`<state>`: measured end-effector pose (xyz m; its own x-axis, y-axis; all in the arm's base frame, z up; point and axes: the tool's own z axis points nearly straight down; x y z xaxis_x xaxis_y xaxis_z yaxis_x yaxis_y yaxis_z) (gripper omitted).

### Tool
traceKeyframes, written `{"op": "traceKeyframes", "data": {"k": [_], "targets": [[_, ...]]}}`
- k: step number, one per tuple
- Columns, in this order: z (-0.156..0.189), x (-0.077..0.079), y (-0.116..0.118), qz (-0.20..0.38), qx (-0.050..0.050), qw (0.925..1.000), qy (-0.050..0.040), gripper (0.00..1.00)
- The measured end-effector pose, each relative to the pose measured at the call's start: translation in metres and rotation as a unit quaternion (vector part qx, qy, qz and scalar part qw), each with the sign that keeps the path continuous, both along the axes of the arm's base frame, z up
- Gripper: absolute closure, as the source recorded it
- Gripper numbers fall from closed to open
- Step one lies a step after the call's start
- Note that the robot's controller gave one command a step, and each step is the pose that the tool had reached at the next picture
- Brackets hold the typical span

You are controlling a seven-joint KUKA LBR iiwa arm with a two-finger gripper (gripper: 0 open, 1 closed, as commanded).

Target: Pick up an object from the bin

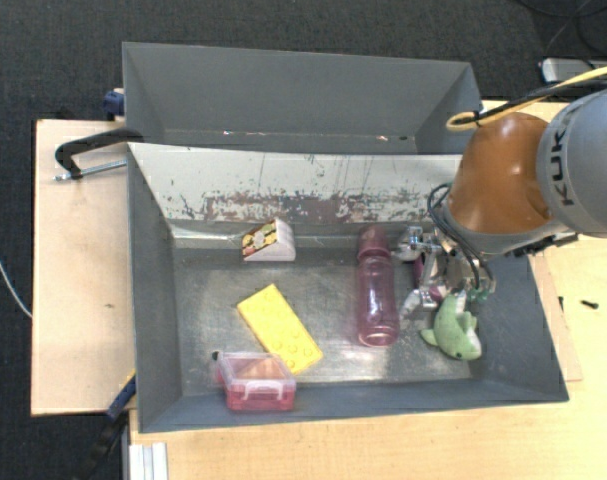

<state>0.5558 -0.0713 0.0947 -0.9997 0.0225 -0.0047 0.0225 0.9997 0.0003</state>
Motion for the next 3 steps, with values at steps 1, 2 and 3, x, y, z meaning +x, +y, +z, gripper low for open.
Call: {"op": "traceKeyframes", "data": {"k": [1, 2, 3], "targets": [[-0.018, 0.004, 0.025, -0.016, 0.0, 0.9999, 0.0032, 0.0], [-0.02, 0.004, 0.044, -0.043, 0.001, 0.9991, 0.0024, 0.0], [-0.02, 0.007, 0.077, -0.009, -0.001, 1.0, 0.0001, 0.0]]}}
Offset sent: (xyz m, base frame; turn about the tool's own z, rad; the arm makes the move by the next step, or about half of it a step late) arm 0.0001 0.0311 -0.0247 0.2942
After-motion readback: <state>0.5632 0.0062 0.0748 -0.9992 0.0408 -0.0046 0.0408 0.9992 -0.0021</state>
